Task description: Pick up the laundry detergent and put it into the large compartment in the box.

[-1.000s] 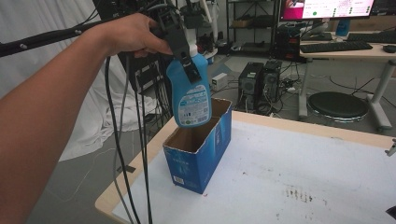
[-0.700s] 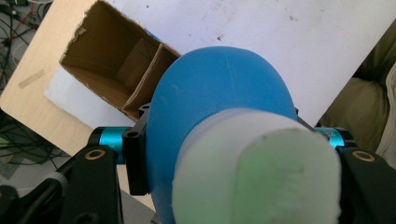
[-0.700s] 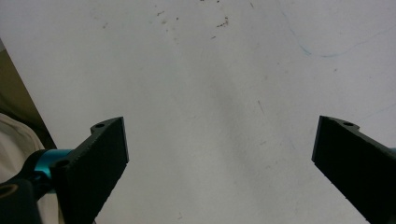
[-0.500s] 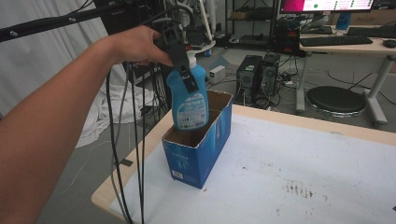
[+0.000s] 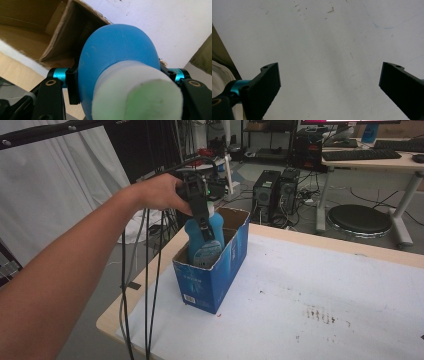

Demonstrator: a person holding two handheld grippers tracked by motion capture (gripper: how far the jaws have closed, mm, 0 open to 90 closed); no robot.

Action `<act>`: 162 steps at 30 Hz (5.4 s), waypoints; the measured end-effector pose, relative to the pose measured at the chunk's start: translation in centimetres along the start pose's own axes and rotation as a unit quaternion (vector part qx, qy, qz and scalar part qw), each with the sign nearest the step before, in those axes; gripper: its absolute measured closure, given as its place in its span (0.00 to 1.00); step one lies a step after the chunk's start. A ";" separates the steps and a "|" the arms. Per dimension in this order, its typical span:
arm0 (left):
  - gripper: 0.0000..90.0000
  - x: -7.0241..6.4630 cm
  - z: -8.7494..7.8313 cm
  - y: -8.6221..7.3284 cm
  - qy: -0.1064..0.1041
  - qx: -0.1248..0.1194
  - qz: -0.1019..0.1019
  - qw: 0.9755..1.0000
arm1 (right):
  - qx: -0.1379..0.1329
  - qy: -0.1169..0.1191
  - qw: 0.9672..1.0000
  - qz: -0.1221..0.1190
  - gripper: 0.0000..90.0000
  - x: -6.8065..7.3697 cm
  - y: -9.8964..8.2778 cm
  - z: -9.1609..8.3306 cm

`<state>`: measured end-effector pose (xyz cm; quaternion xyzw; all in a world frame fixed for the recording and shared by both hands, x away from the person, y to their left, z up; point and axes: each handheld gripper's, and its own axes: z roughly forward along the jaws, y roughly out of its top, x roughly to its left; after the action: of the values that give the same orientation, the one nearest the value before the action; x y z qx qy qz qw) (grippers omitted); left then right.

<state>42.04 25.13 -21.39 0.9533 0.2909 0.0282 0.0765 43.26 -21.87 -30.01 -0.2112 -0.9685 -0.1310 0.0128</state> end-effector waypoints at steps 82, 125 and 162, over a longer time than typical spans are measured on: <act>0.22 -3.2 -4.5 1.0 -0.001 -0.124 -0.104 0.987 | -0.031 0.007 0.999 -0.004 0.03 0.6 -0.9 -0.6; 0.02 -12.2 8.2 16.9 0.013 -0.040 0.023 0.999 | -0.062 -0.013 0.998 -0.023 0.03 1.7 -1.7 -1.0; 0.02 -13.3 10.7 17.8 0.027 -0.026 0.029 0.999 | -0.053 -0.011 0.998 -0.036 0.03 1.4 -1.2 0.1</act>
<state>41.85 1.67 -29.20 0.9580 0.2638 0.0641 0.0924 41.48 -22.37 -30.28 -0.1784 -0.9672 -0.1801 -0.0142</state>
